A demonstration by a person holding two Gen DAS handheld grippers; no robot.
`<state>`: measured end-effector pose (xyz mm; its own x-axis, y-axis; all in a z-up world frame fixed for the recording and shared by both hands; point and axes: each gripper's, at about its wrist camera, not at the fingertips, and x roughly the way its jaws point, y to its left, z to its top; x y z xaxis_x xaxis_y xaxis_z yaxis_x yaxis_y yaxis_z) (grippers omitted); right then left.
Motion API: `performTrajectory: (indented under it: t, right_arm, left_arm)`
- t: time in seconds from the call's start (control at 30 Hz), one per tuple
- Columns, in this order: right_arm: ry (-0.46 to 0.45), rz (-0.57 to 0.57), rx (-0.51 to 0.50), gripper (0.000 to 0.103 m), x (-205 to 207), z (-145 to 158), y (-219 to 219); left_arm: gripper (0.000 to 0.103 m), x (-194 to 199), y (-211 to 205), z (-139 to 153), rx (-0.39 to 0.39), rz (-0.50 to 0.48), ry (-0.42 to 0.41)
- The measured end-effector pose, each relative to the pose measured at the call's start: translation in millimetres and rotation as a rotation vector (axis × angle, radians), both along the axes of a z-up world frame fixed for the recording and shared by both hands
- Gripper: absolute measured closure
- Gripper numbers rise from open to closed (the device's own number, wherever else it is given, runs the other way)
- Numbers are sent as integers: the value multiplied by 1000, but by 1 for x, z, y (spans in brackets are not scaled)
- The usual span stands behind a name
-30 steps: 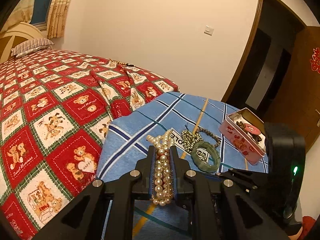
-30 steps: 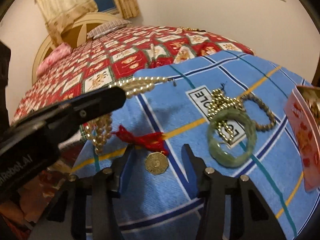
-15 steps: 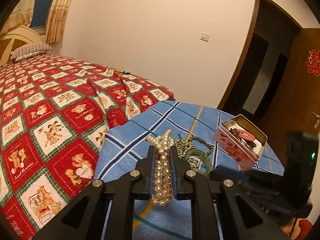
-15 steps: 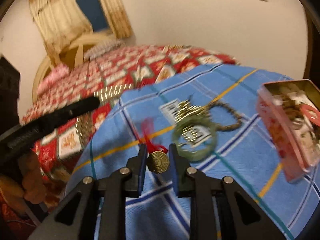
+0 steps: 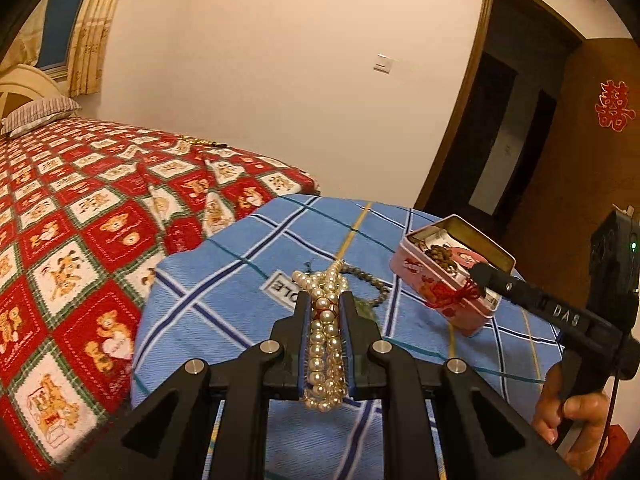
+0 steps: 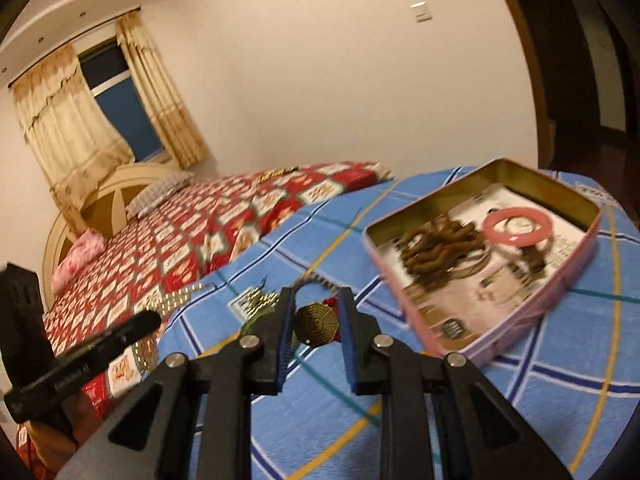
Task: Organize jewelry
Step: 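Lower the pearls into the tin with the left tool while the right carries the coin pendant over it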
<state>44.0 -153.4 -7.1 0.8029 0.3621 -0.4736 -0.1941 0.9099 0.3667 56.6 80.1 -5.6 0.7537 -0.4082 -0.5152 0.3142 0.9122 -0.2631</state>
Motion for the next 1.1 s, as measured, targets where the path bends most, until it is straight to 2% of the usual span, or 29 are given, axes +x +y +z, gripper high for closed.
performTrajectory:
  t: [0.33, 0.6, 0.7, 0.83, 0.97, 1.1]
  right_arm:
    - [-60, -101, 13, 78, 9, 21, -49]
    - [-50, -221, -50, 78, 50, 23, -97]
    - [-13, -216, 6, 78, 51, 10, -107]
    - [38, -188, 1, 78, 47, -2, -107]
    - [55, -164, -26, 78, 50, -7, -103]
    - [89, -151, -13, 78, 53, -15, -107]
  left_arm:
    - [90, 11, -63, 16, 9, -124, -51]
    - [90, 40, -130, 20, 6, -213, -51]
    - [90, 44, -152, 14, 8, -254, -35]
    - [90, 44, -182, -2, 60, -307, -10]
    - [90, 44, -195, -15, 95, -307, 23]
    - [90, 46, -198, -22, 106, -302, 48]
